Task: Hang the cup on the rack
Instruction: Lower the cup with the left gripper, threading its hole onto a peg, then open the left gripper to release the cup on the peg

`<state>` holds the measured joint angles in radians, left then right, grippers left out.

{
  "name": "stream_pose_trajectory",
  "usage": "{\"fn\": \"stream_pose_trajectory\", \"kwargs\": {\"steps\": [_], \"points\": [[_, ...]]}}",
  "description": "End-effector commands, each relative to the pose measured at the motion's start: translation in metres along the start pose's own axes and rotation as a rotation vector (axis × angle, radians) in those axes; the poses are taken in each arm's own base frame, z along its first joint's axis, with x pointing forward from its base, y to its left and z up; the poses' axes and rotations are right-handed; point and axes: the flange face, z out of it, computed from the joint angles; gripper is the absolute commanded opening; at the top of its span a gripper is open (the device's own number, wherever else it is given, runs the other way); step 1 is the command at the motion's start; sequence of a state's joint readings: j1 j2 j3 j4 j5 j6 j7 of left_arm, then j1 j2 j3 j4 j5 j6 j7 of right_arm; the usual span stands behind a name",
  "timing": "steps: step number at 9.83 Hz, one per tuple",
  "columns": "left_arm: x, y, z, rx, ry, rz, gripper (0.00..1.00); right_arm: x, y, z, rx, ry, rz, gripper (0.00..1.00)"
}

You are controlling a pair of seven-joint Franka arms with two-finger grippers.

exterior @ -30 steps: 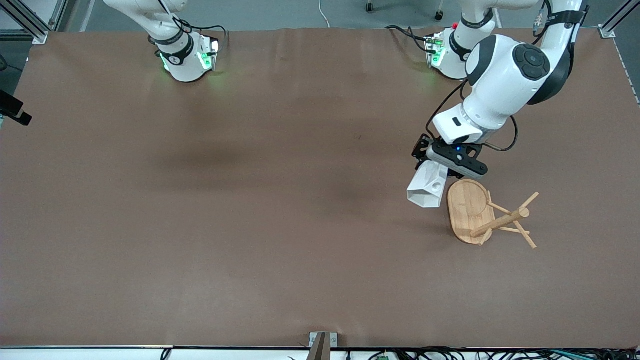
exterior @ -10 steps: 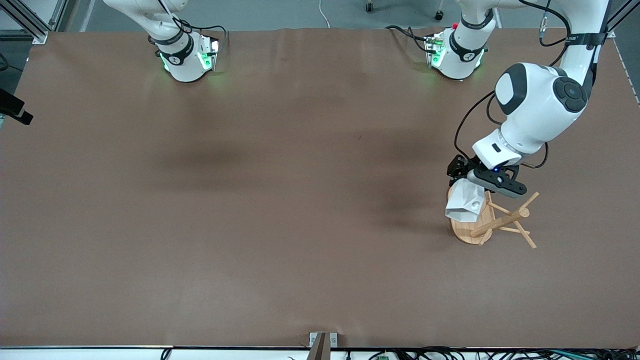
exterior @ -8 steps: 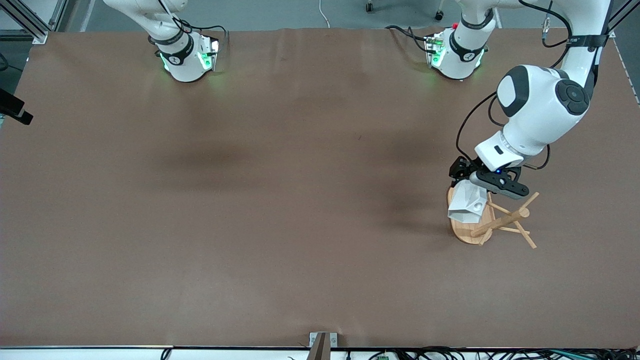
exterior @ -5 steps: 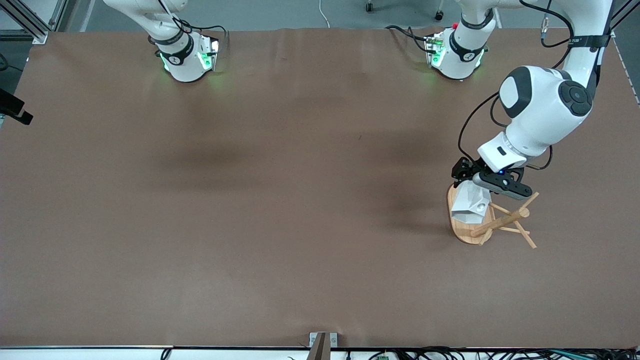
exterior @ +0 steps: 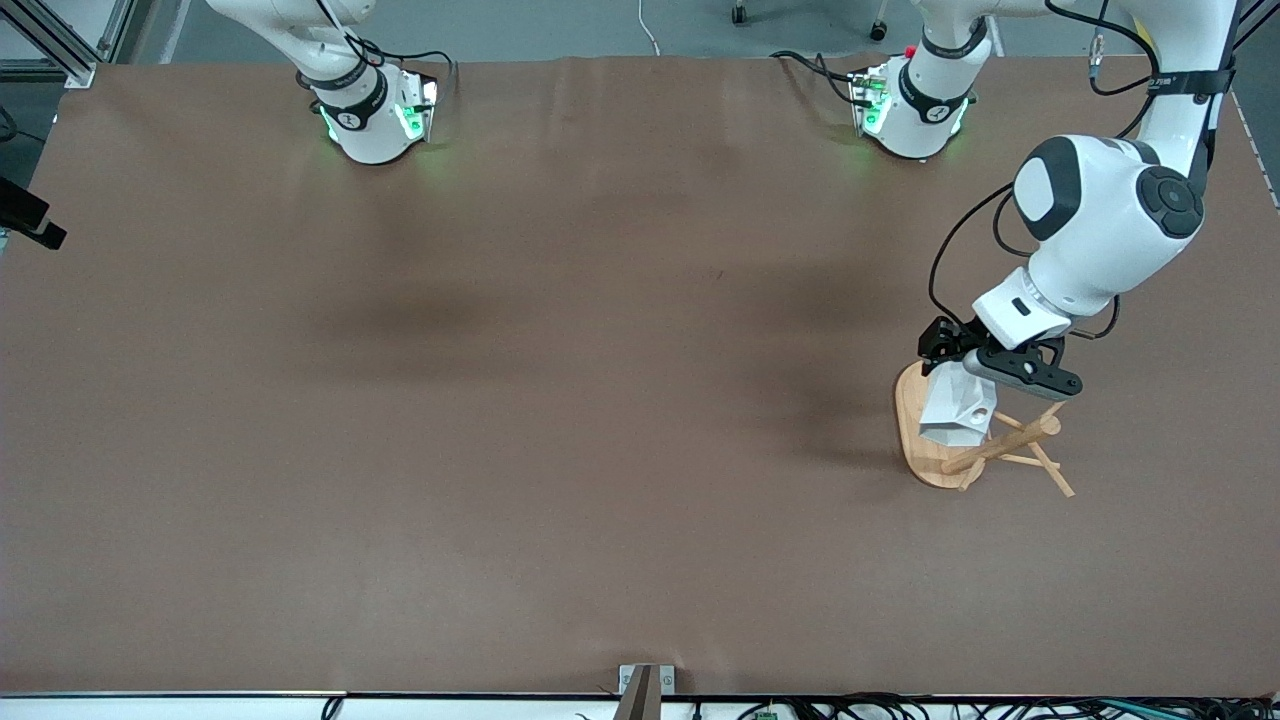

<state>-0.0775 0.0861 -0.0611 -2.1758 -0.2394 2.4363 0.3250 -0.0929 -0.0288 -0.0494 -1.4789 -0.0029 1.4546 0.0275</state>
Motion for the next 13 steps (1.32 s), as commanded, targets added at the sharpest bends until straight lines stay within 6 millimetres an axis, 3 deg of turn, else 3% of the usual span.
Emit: {"fn": "stream_pose_trajectory", "kwargs": {"steps": [1, 3, 4, 5, 6, 9, 13], "points": [[-0.009, -0.009, 0.022, -0.016, -0.040, -0.006, 0.00, -0.002, 0.002, -0.001, -0.004, -0.008, -0.008, 1.00], [-0.011, -0.012, 0.029, -0.020, -0.051, -0.017, 0.01, -0.001, 0.002, -0.001, -0.004, -0.006, -0.008, 1.00], [-0.011, -0.014, 0.032, -0.031, -0.051, -0.035, 0.10, -0.001, 0.002, -0.001, -0.004, -0.006, -0.008, 1.00], [-0.010, -0.013, 0.031, -0.037, -0.047, -0.040, 0.42, -0.001, 0.002, -0.001, -0.004, -0.006, -0.008, 1.00], [-0.010, -0.013, 0.030, -0.038, -0.046, -0.041, 0.99, -0.001, 0.002, -0.001, -0.004, -0.006, -0.008, 1.00], [-0.006, -0.010, 0.017, -0.037, -0.030, -0.063, 1.00, -0.001, 0.002, -0.001, -0.004, -0.006, -0.008, 1.00], [0.003, -0.004, -0.050, -0.061, -0.068, -0.195, 1.00, -0.001, 0.002, -0.001, -0.004, -0.006, -0.008, 1.00]]}}
